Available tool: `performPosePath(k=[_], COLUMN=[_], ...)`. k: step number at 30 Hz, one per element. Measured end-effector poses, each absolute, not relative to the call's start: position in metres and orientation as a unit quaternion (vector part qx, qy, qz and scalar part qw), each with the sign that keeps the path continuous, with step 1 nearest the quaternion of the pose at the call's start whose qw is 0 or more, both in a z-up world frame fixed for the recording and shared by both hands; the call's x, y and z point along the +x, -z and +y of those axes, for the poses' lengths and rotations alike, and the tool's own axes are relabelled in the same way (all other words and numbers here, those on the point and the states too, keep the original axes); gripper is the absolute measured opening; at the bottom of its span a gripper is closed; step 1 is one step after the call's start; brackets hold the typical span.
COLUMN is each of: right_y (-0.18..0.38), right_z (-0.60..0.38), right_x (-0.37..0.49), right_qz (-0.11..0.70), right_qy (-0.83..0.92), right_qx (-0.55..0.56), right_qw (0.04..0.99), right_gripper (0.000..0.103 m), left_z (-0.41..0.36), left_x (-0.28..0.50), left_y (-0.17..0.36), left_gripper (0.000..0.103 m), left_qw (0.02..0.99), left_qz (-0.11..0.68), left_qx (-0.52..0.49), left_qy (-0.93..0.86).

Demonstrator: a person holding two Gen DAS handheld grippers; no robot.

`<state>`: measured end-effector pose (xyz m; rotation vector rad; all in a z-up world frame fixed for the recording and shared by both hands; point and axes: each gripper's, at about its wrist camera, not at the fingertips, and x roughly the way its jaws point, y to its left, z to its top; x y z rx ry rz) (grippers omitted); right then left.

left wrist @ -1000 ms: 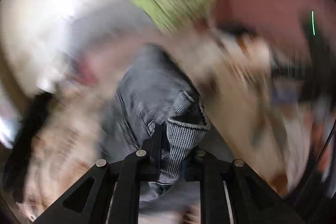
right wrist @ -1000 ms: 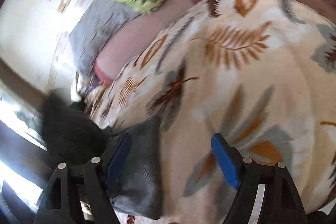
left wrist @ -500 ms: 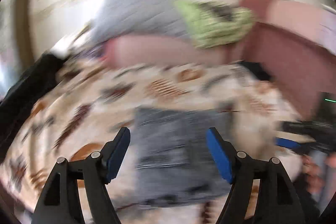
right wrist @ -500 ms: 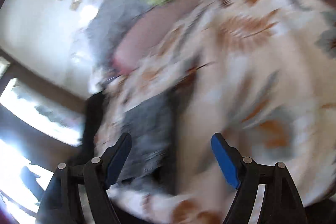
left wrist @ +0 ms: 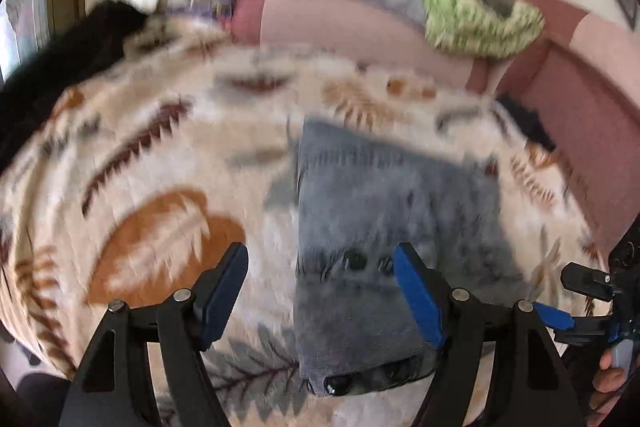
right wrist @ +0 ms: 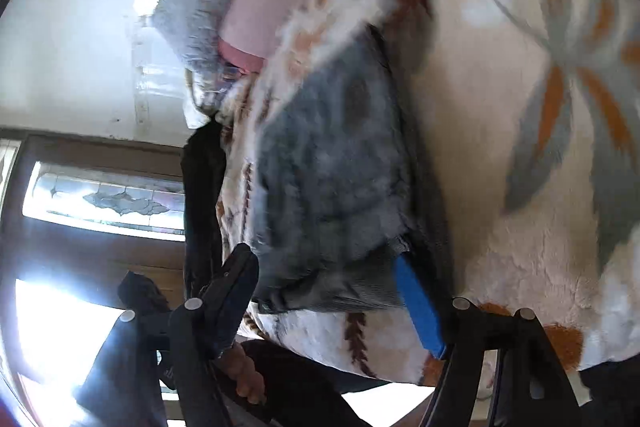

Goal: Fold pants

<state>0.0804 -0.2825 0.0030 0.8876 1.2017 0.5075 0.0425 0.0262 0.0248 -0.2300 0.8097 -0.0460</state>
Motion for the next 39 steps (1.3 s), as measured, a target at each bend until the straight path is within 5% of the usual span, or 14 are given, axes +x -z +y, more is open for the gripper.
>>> performPosePath(k=[10,11,12,14,15,22,29,31,33,39], right_y=[0.038,0.041,0.043,0.043,0.036,-0.036,0.034,0.032,0.028,-0.004], right_z=[-0.285,-0.284,-0.282,-0.283,-0.282,-0.264,-0.285,-0.287,-0.292,-0.288], right_x=[0.091,0.093,0.093,0.093,0.091,0.059,0.059,0.06,0.06,0.057], right_qz=[0.542,0.551,0.559,0.569,0.565,0.509,0.545,0.543,0.542,0.529], right_qy=[-0.143,-0.133,-0.126,-0.116,-0.12,-0.16,-0.133,-0.141,-0.153,-0.165], right_qx=[0.482,0.474,0.466,0.443,0.433,0.373,0.419,0.426,0.444,0.447], right_qw=[0.673,0.674,0.675,0.683,0.692,0.759,0.714,0.709,0.696,0.702], right_gripper=[0.07,0.059,0.033,0.006,0.004,0.004,0.008,0.019,0.05,0.061], left_z=[0.027,0.028,0.027,0.026,0.026,0.039,0.037,0.025,0.018,0.024], left_x=[0.057,0.059,0.059,0.058,0.058,0.052,0.031,0.043,0.052,0.05], left_y=[0.026,0.027,0.028,0.029,0.029,0.013,-0.03,-0.008,0.02,0.018], left_gripper=[0.087,0.087,0.088,0.088,0.089,0.088,0.088,0.088,0.09,0.09], left_qw=[0.89,0.889,0.89,0.893,0.894,0.892,0.918,0.899,0.879,0.884], left_qz=[0.439,0.44,0.439,0.434,0.433,0.434,0.387,0.435,0.477,0.467], left_qx=[-0.122,-0.124,-0.121,-0.116,-0.115,-0.121,-0.086,-0.044,-0.025,-0.034], left_qy=[0.017,0.017,0.015,0.014,0.015,0.01,0.017,0.004,-0.001,0.003])
